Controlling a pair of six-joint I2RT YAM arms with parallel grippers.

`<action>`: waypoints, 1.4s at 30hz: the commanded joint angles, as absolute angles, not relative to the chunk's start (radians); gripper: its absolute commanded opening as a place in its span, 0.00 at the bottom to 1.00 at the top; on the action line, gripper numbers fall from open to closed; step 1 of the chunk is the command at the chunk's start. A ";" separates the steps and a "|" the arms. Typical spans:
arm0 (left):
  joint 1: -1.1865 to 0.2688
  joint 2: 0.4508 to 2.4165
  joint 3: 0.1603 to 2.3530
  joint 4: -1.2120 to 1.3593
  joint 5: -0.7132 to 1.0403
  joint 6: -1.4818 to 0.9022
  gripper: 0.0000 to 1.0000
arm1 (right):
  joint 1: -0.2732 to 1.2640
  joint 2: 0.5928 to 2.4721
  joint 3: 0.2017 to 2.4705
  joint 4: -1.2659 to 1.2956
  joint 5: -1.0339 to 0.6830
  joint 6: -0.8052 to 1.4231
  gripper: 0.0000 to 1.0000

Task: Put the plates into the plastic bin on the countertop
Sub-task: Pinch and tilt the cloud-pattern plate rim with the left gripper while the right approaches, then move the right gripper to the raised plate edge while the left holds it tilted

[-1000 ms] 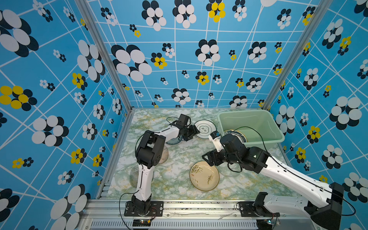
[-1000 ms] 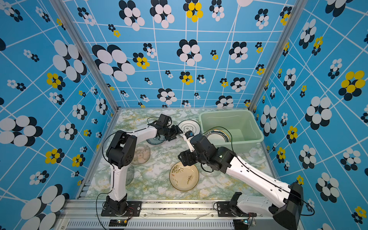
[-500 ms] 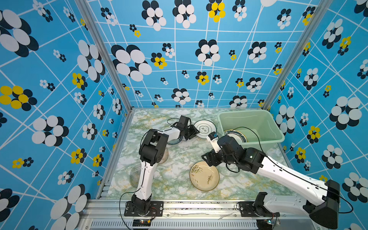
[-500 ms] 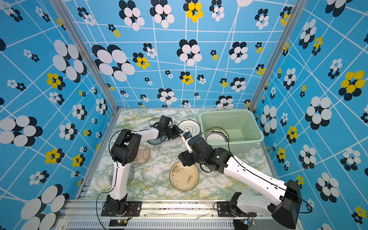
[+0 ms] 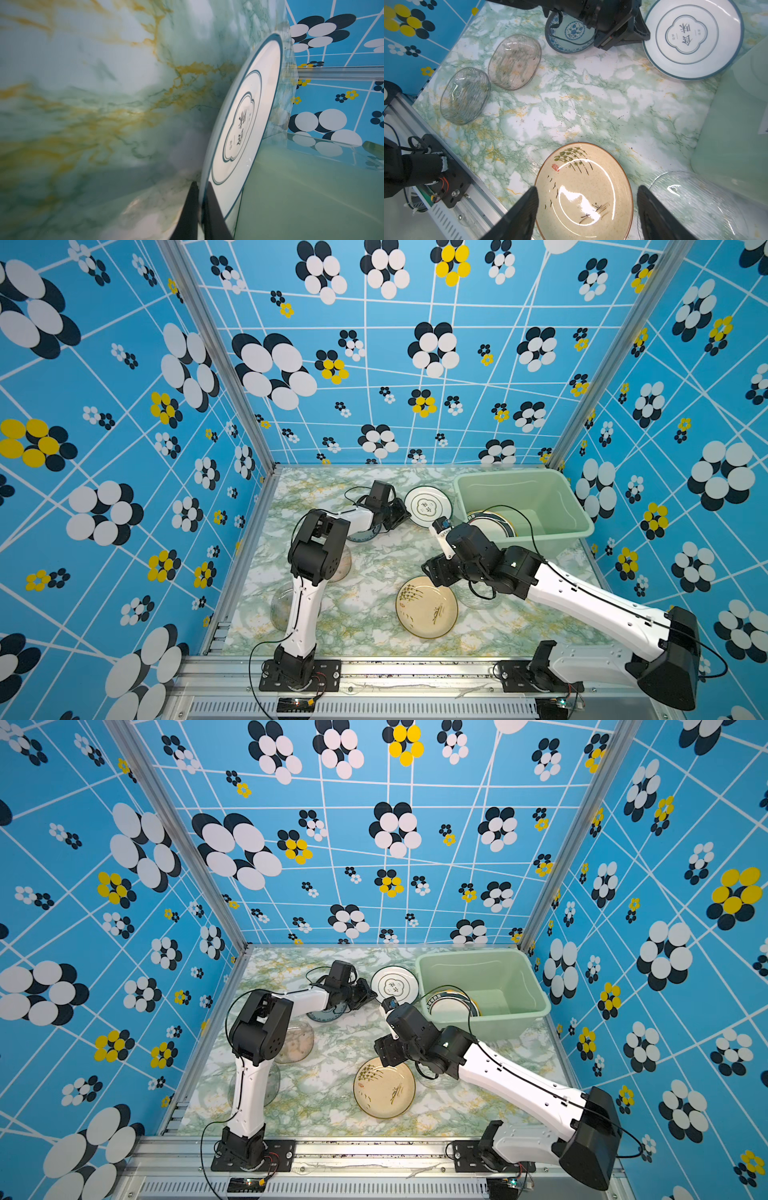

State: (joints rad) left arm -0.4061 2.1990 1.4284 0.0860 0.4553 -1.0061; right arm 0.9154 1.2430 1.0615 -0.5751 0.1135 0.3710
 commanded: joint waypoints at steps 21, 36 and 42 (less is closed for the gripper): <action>-0.393 1.833 1.015 0.123 0.403 -1.116 0.00 | 0.919 1.271 1.113 -0.539 0.273 0.894 0.77; -0.404 1.647 0.928 0.023 0.420 -1.374 0.00 | 0.920 1.398 1.049 -0.243 0.209 1.358 0.78; -0.403 1.570 0.860 0.069 0.411 -1.465 0.00 | 0.921 1.409 1.002 -0.180 0.225 1.404 0.78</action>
State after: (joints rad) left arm -0.3996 1.6329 0.8814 0.0296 0.4034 -1.3991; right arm 0.9161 1.3975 1.0355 -0.2310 0.2173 1.3518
